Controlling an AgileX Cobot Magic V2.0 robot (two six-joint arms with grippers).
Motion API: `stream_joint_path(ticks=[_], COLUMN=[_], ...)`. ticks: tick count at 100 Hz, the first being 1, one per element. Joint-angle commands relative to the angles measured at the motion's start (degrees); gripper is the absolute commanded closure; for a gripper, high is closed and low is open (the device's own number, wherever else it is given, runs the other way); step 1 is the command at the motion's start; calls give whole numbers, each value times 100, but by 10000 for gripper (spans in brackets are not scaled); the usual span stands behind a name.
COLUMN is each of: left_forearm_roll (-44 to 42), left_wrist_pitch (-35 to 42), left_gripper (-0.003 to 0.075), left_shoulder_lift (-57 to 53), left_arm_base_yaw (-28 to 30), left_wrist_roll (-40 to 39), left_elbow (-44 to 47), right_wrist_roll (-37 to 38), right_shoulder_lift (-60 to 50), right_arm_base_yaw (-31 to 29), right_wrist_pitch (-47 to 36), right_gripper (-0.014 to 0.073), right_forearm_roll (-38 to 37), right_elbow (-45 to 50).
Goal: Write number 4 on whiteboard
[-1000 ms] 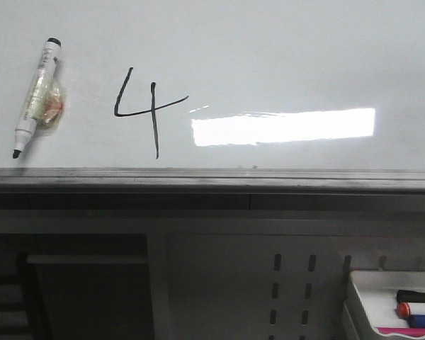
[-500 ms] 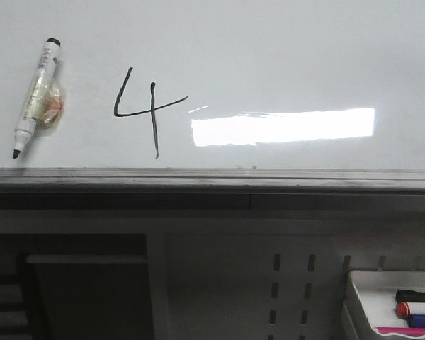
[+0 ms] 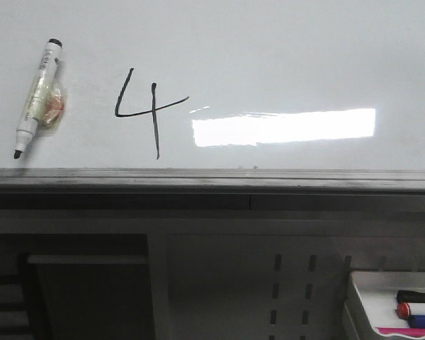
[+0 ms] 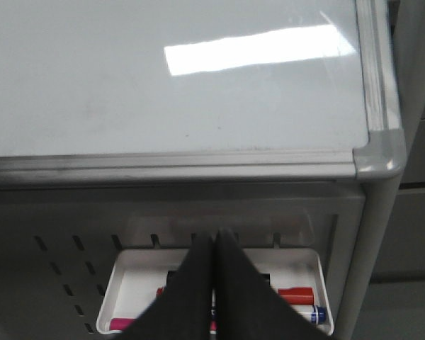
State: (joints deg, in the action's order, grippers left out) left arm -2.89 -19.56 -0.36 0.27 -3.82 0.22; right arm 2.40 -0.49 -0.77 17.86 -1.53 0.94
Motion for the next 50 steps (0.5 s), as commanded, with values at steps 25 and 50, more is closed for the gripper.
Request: stream_joint_path(ticks=[25, 50], left_forearm_roll=[16, 16], left_wrist_pitch=[288, 288], left_gripper=[741, 741], left_shoulder_lift=[-136, -136], left_arm_base_yaw=[8, 8], left_wrist_roll=[-53, -53], left_elbow=[196, 196], right_wrist_roll=[10, 10], right_shoulder_lift=[-99, -99], right_arm_base_yaw=[-37, -37], right_wrist_pitch=[16, 16], right_gripper=[658, 658], right_forearm_roll=[-23, -23], right_elbow=[101, 101])
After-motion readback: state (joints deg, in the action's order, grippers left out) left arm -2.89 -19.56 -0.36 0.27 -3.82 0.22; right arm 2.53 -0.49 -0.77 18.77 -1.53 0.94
